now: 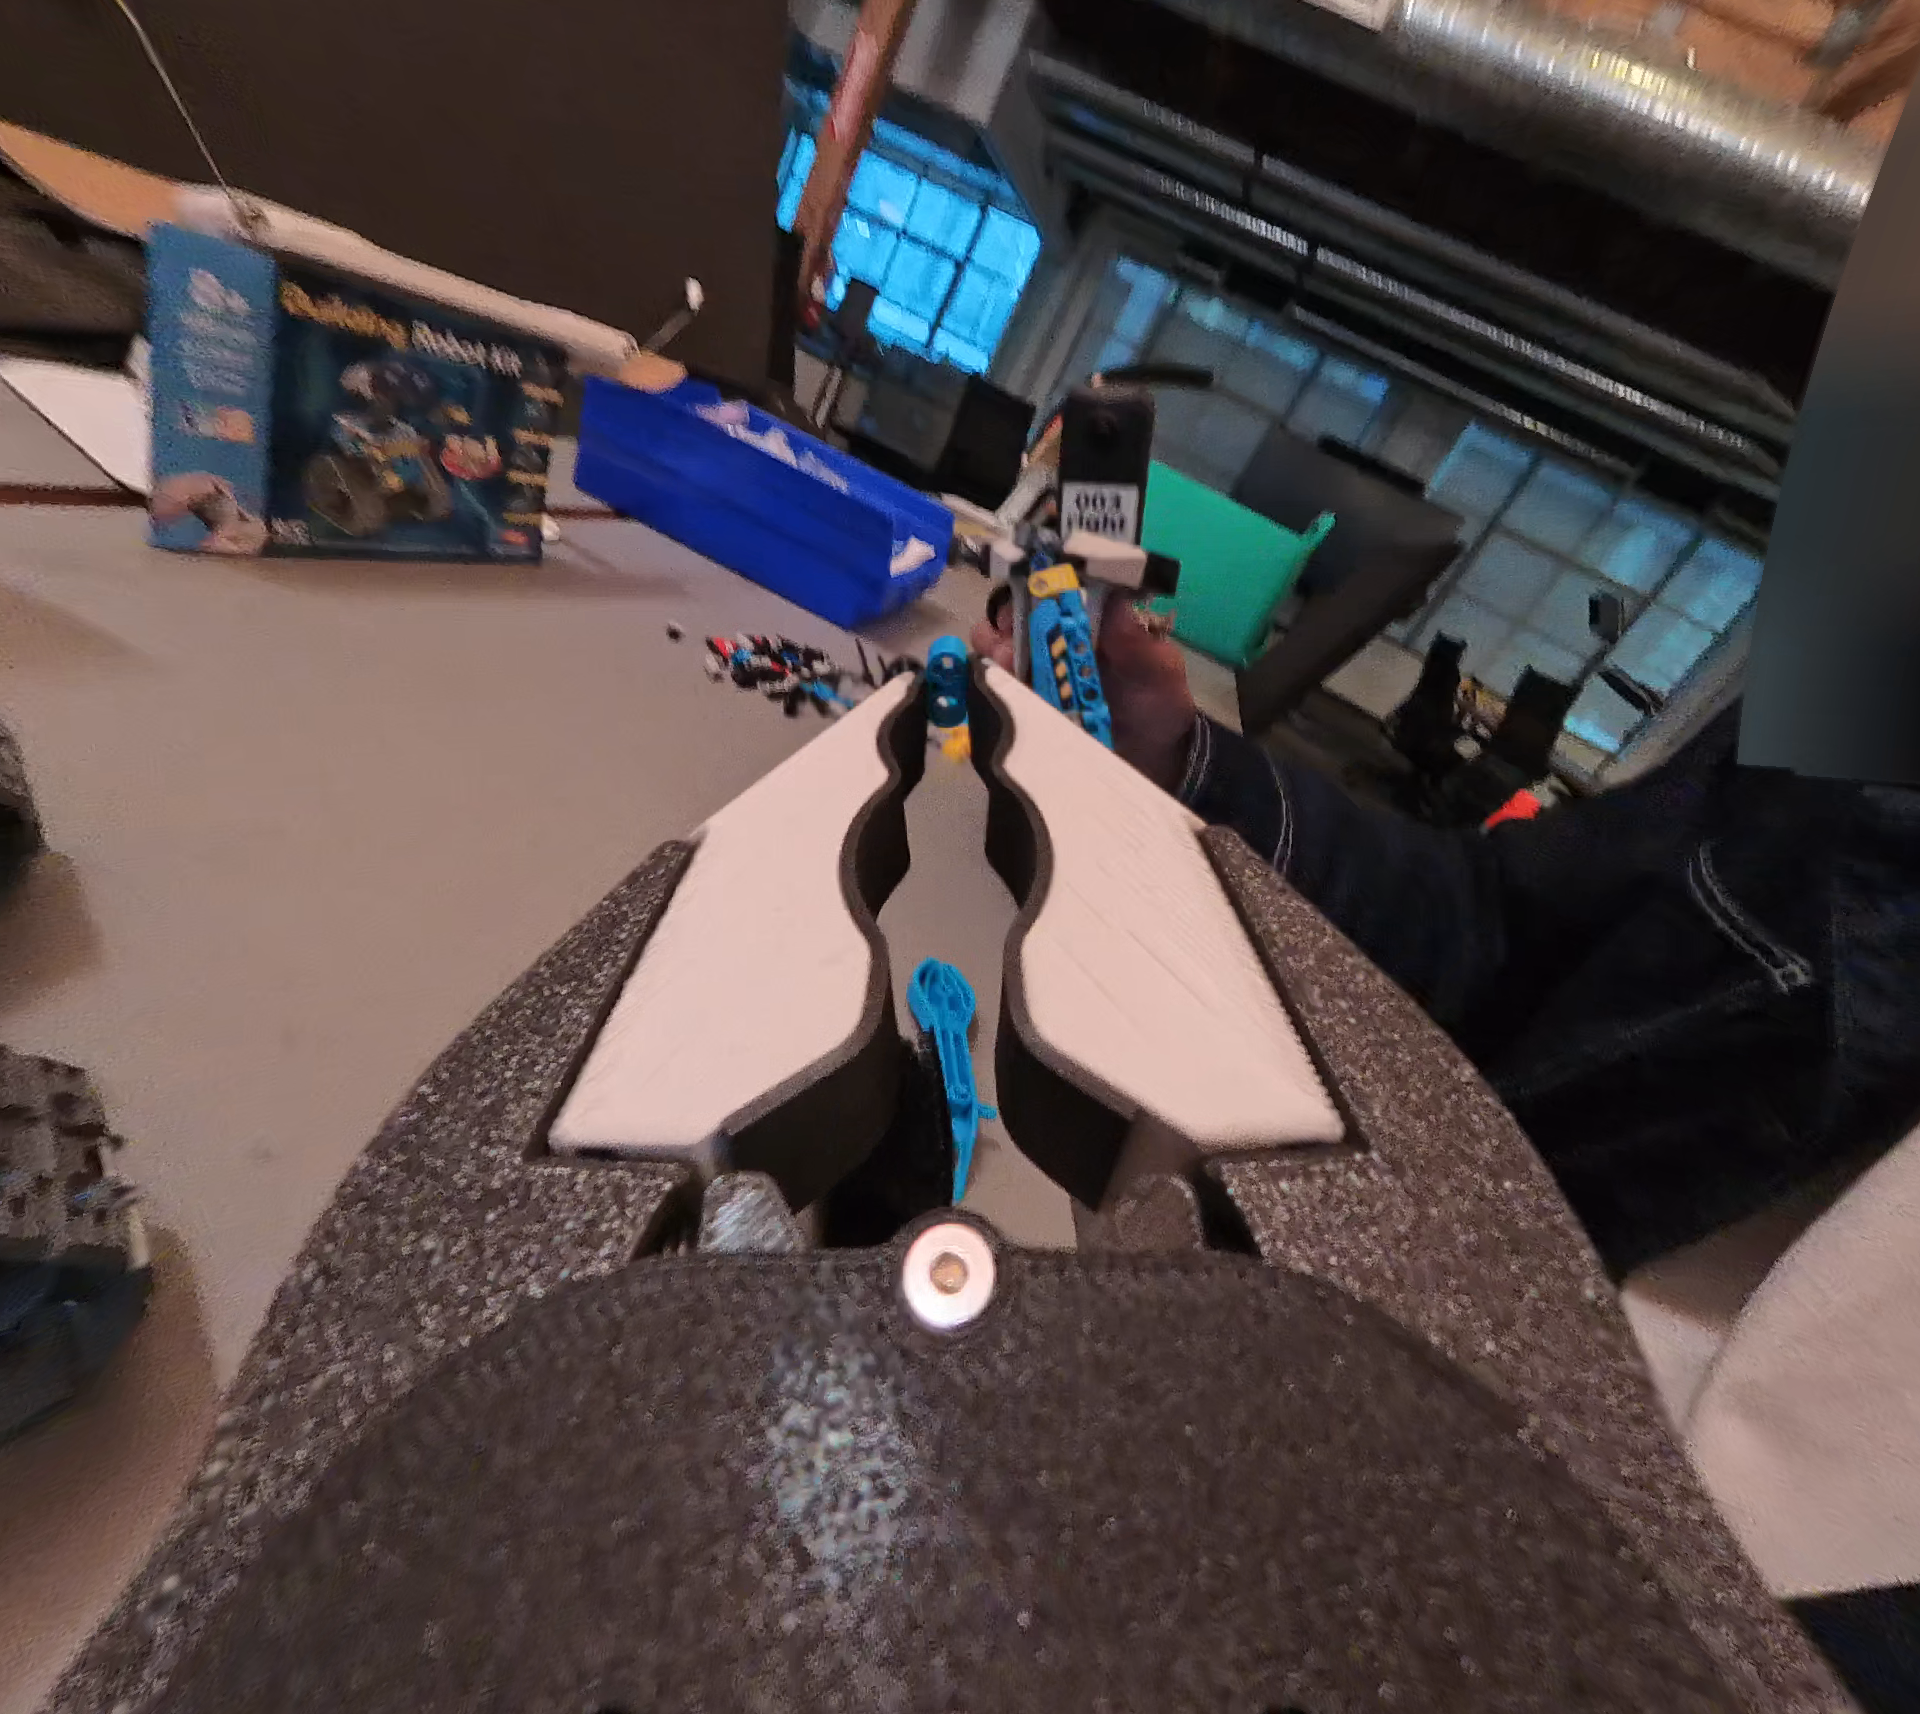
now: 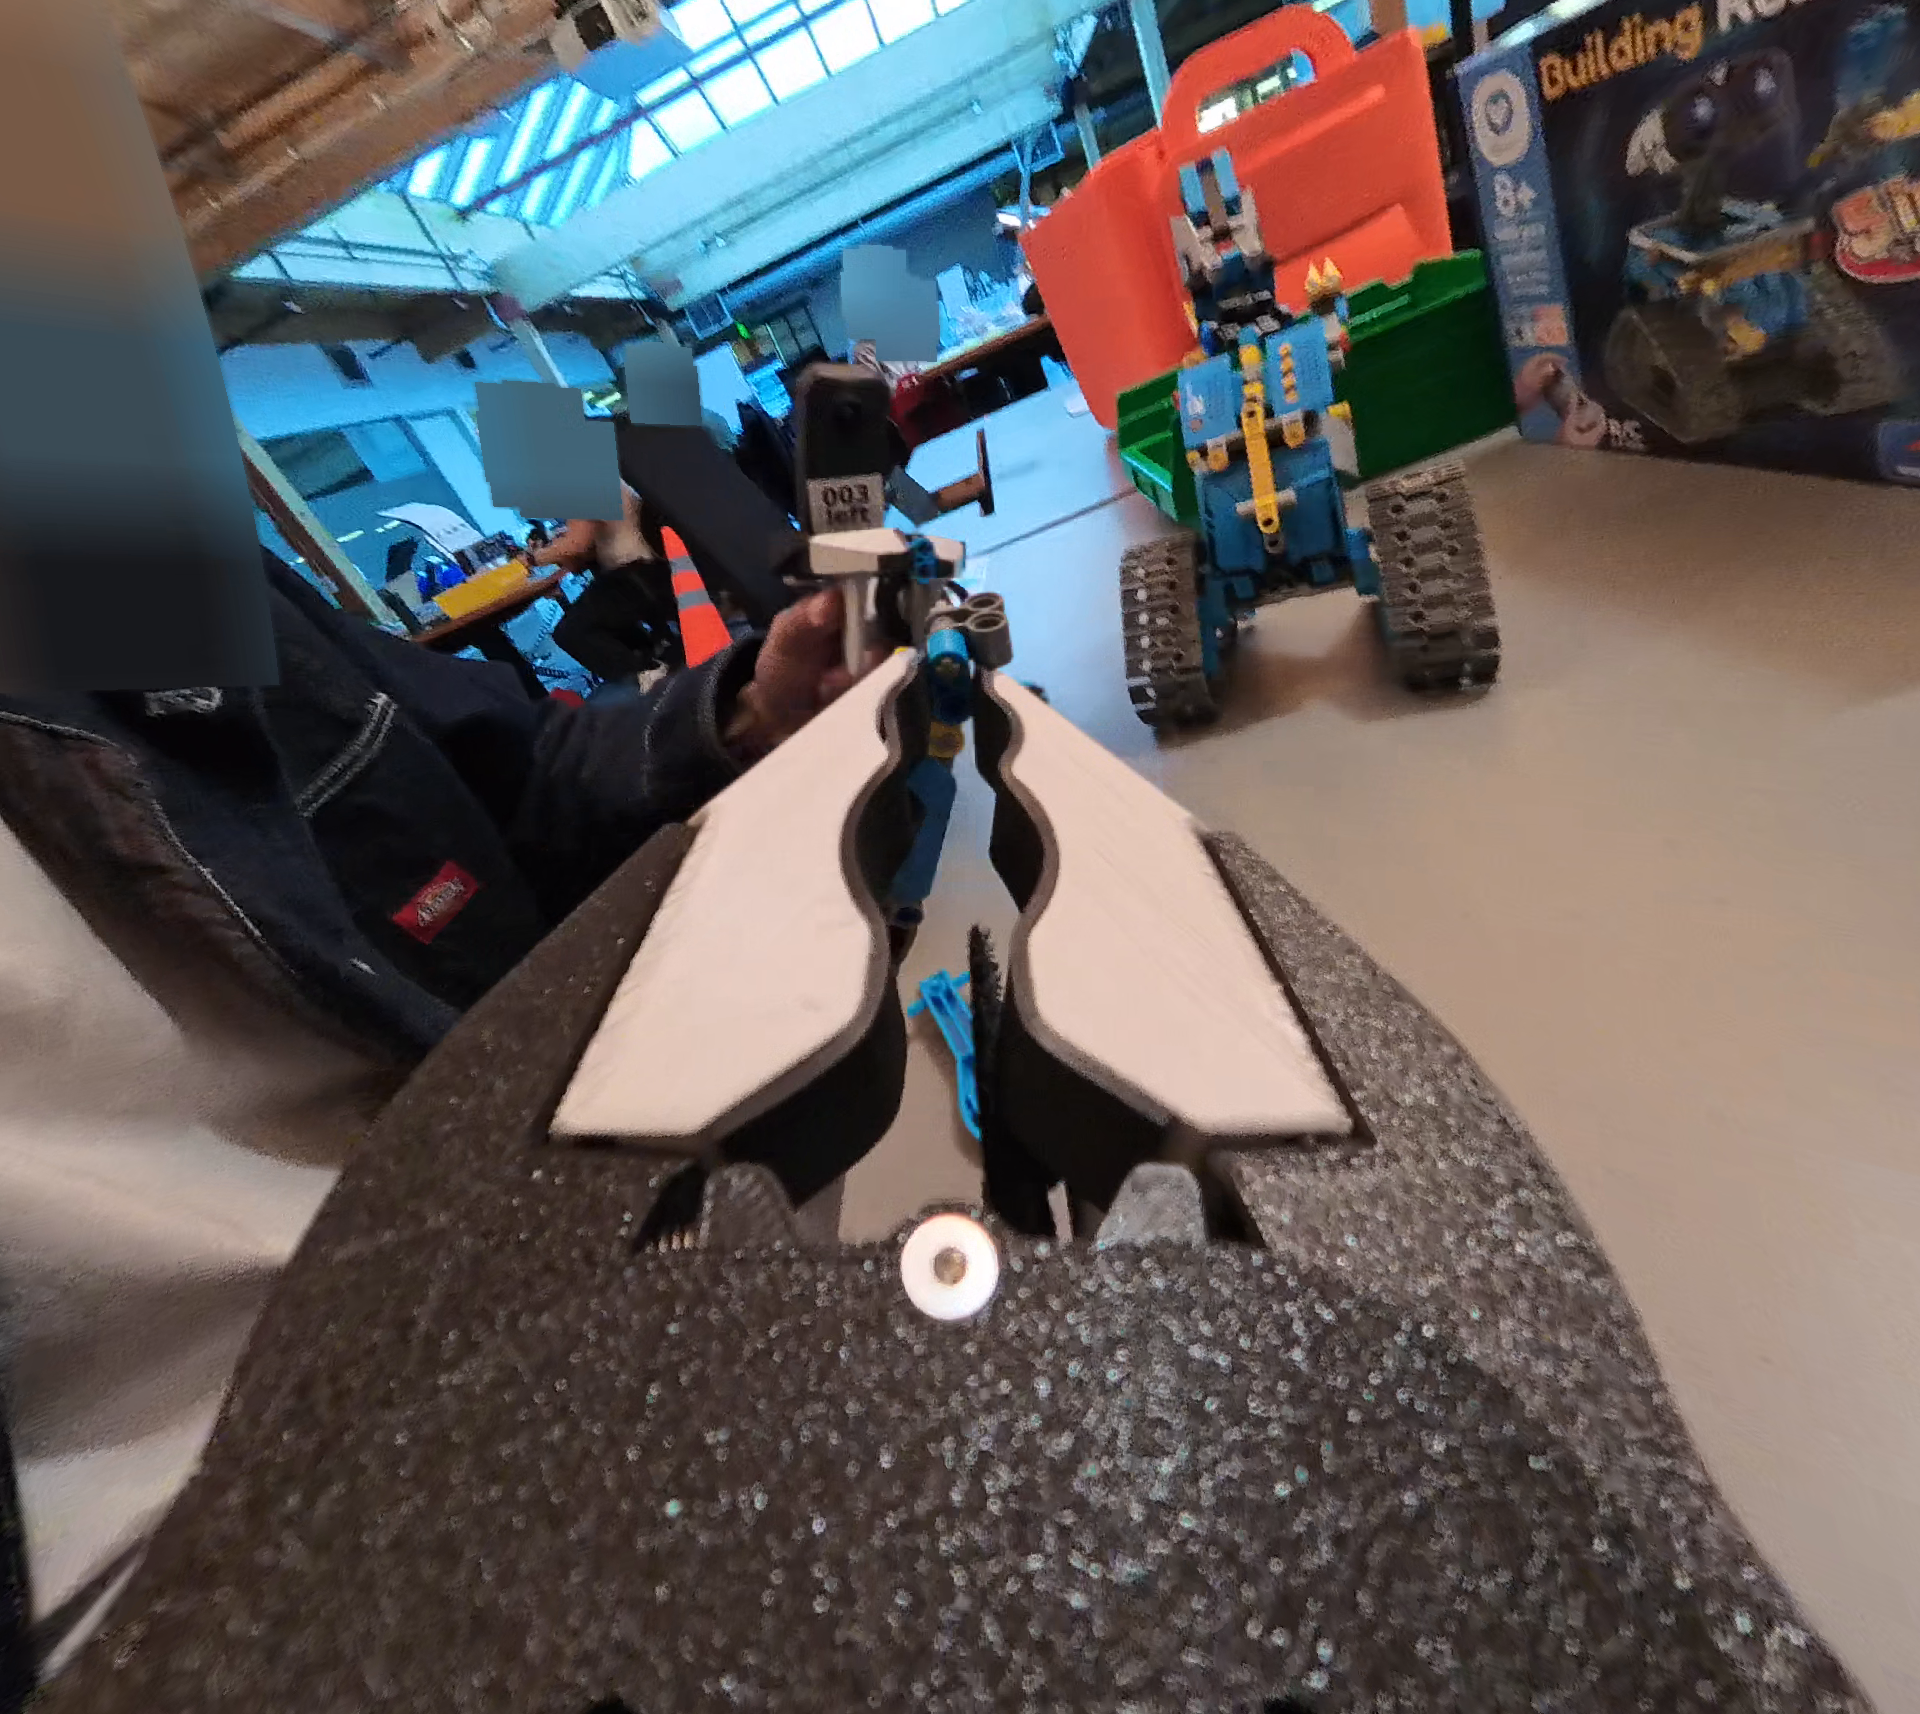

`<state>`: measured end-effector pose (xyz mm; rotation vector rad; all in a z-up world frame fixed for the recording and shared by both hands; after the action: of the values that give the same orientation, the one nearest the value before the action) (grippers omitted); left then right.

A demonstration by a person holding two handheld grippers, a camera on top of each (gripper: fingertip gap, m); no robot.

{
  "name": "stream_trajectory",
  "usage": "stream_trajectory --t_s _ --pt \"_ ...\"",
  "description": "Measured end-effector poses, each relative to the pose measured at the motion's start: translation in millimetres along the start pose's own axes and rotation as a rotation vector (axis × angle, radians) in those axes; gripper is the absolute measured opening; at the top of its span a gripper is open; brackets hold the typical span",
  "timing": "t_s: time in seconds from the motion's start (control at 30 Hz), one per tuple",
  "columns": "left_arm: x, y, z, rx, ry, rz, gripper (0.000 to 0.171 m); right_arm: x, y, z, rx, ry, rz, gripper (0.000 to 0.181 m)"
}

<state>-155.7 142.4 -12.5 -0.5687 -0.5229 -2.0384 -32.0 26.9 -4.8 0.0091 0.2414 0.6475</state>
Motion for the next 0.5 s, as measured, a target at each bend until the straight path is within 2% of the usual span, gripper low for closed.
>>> stream_trajectory --t_s 0.07,0.23,0.3,0.4,0.5 --pt "-6 6 -14 -0.079 0.062 0.076 0.007 4 2 -8 -0.041 0.028 -0.013 0.005" --pt "-49 14 -55 -0.364 0.396 0.441 0.007 24 14 -35 -0.200 0.023 -0.131 0.007" --pt "-56 17 -70 -0.466 0.460 0.489 0.008 25 15 -37 -0.212 0.003 -0.148 0.007" --pt "-61 20 -83 -0.555 0.556 0.529 0.008 30 10 -32 -0.190 -0.011 -0.193 0.007" --pt "-59 27 -89 -0.598 0.665 0.547 0.008 43 -4 -21 -0.130 -0.011 -0.285 0.008"
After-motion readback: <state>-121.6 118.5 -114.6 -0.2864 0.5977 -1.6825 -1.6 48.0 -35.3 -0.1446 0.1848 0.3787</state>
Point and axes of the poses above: each gripper's, where its closed fingertips meet, y out along the fingers, z out of its top, x = y × z across the jaws, the point moved 2 cm from there along -y, back along the fingers, and after that the axes turned 10 degrees about -y, right-handed, at the moved point
